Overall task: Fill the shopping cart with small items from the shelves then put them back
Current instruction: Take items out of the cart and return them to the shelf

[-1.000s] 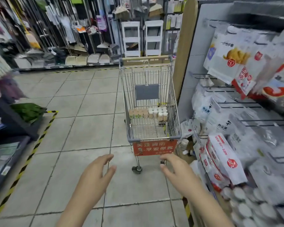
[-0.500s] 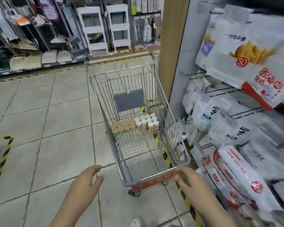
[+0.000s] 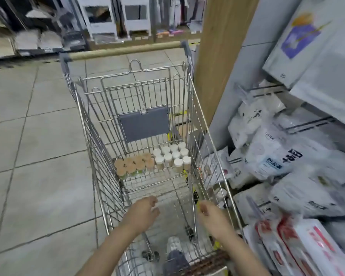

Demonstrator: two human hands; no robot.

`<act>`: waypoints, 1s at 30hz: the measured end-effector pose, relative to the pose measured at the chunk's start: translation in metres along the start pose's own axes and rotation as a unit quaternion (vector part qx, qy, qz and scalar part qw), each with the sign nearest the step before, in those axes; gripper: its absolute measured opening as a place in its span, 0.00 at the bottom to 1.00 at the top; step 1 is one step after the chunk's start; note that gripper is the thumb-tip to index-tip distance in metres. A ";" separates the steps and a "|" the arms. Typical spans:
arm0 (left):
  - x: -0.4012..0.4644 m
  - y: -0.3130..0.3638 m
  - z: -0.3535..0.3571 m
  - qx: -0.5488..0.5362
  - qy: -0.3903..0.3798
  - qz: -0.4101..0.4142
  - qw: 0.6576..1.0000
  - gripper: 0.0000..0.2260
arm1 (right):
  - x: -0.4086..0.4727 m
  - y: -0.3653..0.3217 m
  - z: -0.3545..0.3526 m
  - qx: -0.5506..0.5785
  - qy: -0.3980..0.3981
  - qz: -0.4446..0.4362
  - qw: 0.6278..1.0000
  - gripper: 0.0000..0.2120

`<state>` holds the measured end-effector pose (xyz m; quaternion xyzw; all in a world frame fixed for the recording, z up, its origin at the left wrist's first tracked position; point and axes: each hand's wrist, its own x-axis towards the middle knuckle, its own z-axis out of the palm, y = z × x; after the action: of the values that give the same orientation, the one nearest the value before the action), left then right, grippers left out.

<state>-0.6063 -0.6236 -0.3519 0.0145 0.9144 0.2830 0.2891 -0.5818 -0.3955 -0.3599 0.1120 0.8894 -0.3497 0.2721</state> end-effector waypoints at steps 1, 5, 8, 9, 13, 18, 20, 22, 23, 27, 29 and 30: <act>0.019 -0.002 0.003 -0.003 -0.006 -0.010 1.000 0.18 | 0.021 0.003 0.003 -0.007 -0.004 0.004 1.000 0.06; 0.098 -0.012 0.015 -0.035 -0.025 -0.054 0.998 0.16 | 0.102 0.014 0.011 -0.031 -0.027 0.020 0.999 0.01; 0.147 -0.020 0.028 -0.088 -0.022 -0.079 0.993 0.16 | 0.155 0.023 0.018 -0.011 -0.024 0.032 0.999 0.10; 0.162 -0.022 0.035 -0.118 -0.020 -0.090 0.989 0.16 | 0.169 0.023 0.020 -0.004 -0.028 0.038 0.999 0.13; 0.221 -0.027 0.061 -0.216 -0.037 -0.132 0.967 0.13 | 0.227 0.024 0.027 0.033 0.001 0.045 0.998 0.21; 0.276 -0.034 0.082 -0.260 -0.007 -0.152 0.954 0.11 | 0.280 0.019 0.031 -0.028 0.052 0.020 0.998 0.26; 0.296 -0.032 0.084 -0.263 0.014 -0.144 0.954 0.16 | 0.298 0.021 0.034 -0.057 0.075 0.002 0.996 0.29; 0.312 -0.028 0.085 -0.252 0.033 -0.121 0.960 0.18 | 0.313 0.023 0.039 -0.073 0.089 -0.013 0.993 0.31; 0.319 -0.024 0.086 -0.244 0.044 -0.098 0.964 0.18 | 0.319 0.023 0.042 -0.085 0.093 -0.016 0.992 0.32; 0.336 -0.019 0.097 -0.268 0.095 -0.038 0.958 0.22 | 0.338 0.025 0.050 -0.129 0.095 -0.013 0.987 0.34; 0.339 -0.019 0.100 -0.281 0.109 -0.031 0.953 0.20 | 0.342 0.027 0.052 -0.156 0.091 -0.005 0.984 0.35; 0.340 -0.019 0.102 -0.288 0.112 -0.031 0.951 0.19 | 0.343 0.027 0.053 -0.171 0.093 -0.001 0.981 0.35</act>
<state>-0.8320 -0.5235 -0.6072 -0.1296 0.8204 0.5251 0.1854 -0.8338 -0.4090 -0.6000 0.0951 0.9575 -0.1811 0.2032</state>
